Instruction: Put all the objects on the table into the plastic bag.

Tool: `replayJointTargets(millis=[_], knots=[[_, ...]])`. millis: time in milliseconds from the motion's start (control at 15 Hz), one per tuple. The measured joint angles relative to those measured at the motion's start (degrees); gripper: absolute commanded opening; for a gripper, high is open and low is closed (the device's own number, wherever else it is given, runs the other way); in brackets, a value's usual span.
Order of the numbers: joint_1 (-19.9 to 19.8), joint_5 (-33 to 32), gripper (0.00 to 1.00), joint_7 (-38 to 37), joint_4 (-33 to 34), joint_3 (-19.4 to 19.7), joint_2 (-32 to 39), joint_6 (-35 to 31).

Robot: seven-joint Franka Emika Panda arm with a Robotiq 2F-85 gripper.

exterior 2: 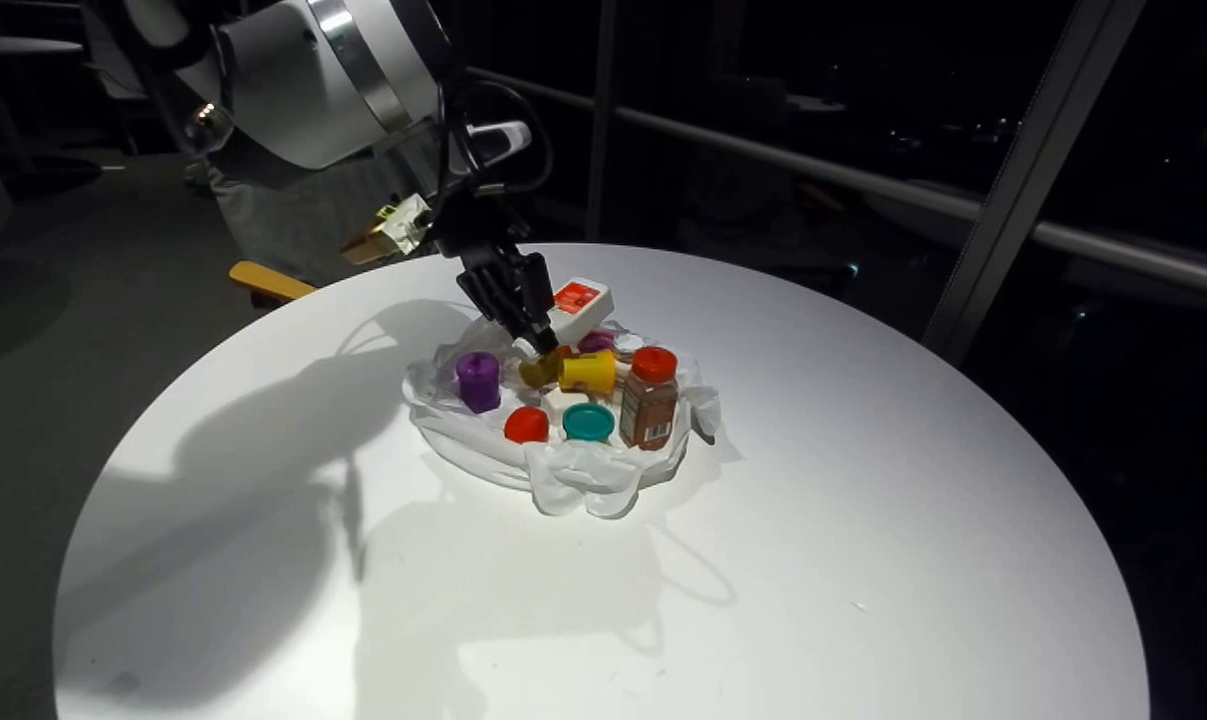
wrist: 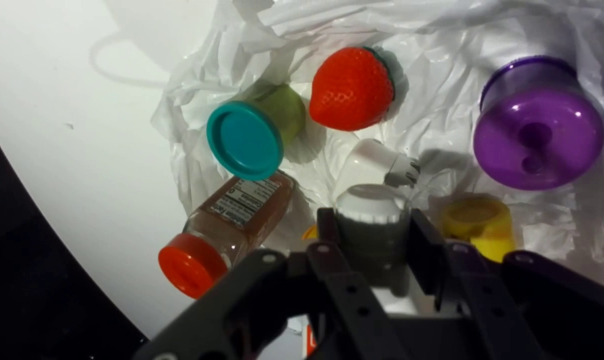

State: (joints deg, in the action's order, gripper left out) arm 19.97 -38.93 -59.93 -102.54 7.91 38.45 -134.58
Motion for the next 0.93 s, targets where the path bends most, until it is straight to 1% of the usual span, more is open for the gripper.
replayJointTargets(millis=[267, 467, 600, 733, 933], knots=[[-0.20, 0.18, 0.99, -1.57, -0.04, -0.03, -0.89, 0.35], [-0.08, 0.21, 1.00, -3.61, -0.56, -0.27, -4.00, 1.89], [-0.02, 0.40, 1.00, -4.56, -1.30, -1.00, -7.36, 5.07], [-0.01, 1.19, 1.00, -4.69, -2.19, -2.48, -11.50, 10.79], [-0.02, 2.51, 1.00, -3.66, -3.31, -5.67, -17.88, 23.68]])
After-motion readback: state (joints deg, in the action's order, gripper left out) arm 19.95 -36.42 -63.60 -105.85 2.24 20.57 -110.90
